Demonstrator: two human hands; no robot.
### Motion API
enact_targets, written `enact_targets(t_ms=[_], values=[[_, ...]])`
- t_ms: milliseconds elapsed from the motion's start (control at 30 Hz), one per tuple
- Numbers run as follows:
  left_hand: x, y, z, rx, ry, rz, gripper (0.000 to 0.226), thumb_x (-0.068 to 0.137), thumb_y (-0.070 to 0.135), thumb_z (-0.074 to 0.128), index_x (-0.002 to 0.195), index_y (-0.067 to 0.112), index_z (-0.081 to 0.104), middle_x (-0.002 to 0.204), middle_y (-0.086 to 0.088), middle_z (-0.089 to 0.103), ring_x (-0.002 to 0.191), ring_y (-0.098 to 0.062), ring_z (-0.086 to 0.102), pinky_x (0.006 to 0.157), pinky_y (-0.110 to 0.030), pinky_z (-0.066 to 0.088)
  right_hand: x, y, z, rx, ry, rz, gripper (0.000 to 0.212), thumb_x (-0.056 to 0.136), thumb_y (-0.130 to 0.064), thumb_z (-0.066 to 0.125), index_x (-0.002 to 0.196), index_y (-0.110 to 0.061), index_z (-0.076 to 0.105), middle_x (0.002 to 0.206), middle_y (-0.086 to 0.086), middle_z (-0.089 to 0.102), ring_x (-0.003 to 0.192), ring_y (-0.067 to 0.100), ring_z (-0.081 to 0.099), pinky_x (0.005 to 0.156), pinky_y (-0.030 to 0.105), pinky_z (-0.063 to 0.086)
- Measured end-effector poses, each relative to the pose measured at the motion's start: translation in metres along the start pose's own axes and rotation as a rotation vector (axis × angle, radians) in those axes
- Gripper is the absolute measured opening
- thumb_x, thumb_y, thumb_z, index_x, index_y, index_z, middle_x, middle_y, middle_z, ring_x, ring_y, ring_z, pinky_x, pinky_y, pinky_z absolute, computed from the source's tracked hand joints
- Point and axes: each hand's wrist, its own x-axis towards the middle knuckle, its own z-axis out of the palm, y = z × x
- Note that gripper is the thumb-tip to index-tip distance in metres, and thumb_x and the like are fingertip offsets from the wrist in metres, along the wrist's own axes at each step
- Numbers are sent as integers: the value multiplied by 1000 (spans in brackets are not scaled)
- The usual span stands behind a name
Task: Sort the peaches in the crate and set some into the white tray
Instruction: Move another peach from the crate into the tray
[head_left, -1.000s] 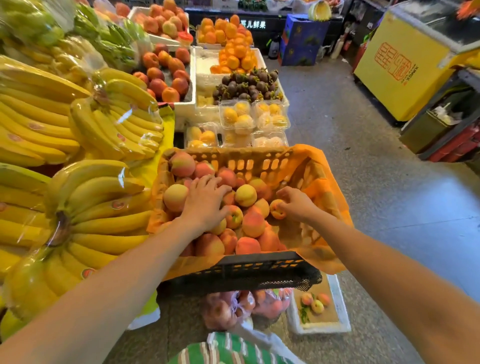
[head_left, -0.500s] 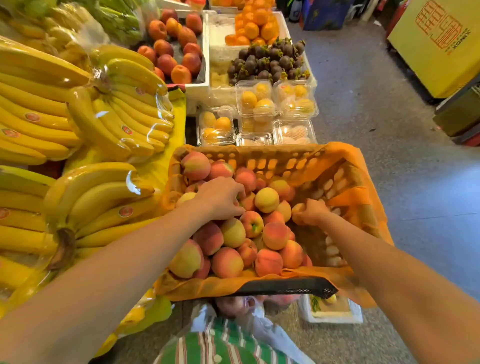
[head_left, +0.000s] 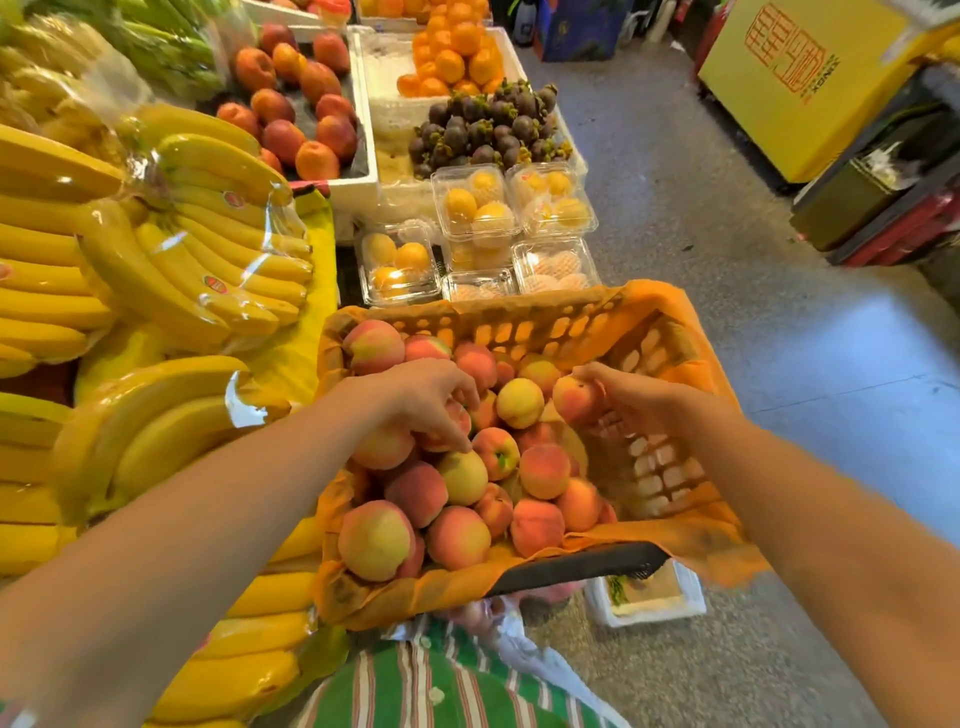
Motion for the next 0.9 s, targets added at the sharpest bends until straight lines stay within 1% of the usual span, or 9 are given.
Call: enact_targets(t_ms=[100,200,300,367,467,567,733,800,900], values=[[-3,3,0,-30,59,53,60,71,50,78,121,22,59,113,4,61,103,-15,58,88,-34,51,-12,-1,1,17,-173,-37,62,87,-59,52,132,-16,47,137,23,53,121,35,56,111,42,36],[-6,14,3,-178,214,137,65,75,47,77,129,19,54,117,-1,63,106,-15,60,91,-32,51,-21,2,6,47,-271,-98,73,81,-62,60,134,-13,49,134,26,54,107,30,55,108,41,38],[-4,30,11,-303,240,172,77,75,47,76,139,20,43,119,-2,62,109,-15,58,93,-30,48,-33,3,15,85,-382,-172,81,66,-59,78,127,-11,55,113,15,66,93,20,64,85,28,54],[-2,40,17,-370,219,198,76,75,46,76,139,23,42,120,0,60,112,-14,56,95,-31,47,-39,5,21,115,-410,-250,79,63,-51,83,126,-14,55,115,10,66,103,21,64,91,30,54],[0,45,26,-386,275,282,65,71,47,80,126,24,55,114,7,63,107,-12,59,95,-38,48,-48,9,27,149,-391,-353,87,62,-40,87,135,-12,48,130,13,58,121,29,57,104,40,45],[0,46,28,-460,295,347,61,68,49,79,120,22,60,111,8,66,105,-10,61,94,-39,49,-58,15,30,205,-333,-379,95,59,-37,89,139,-12,43,137,12,56,125,29,55,104,40,47],[-4,59,30,-635,264,375,28,77,30,78,101,18,70,91,10,67,86,-3,60,78,-26,45,-79,27,38,264,-237,-389,61,80,-46,68,129,-13,51,130,14,61,115,29,62,95,34,54],[-3,65,32,-673,255,364,35,76,34,79,105,17,68,97,5,69,91,-8,63,81,-27,49,-86,32,39,268,-153,-427,47,88,-40,58,128,-16,53,131,11,60,115,26,62,89,30,55],[-2,78,35,-702,280,318,51,75,35,80,116,20,55,108,1,63,99,-10,61,78,-17,51,-96,45,34,305,-82,-500,54,86,-35,60,136,-21,45,136,13,52,116,29,61,86,32,56]])
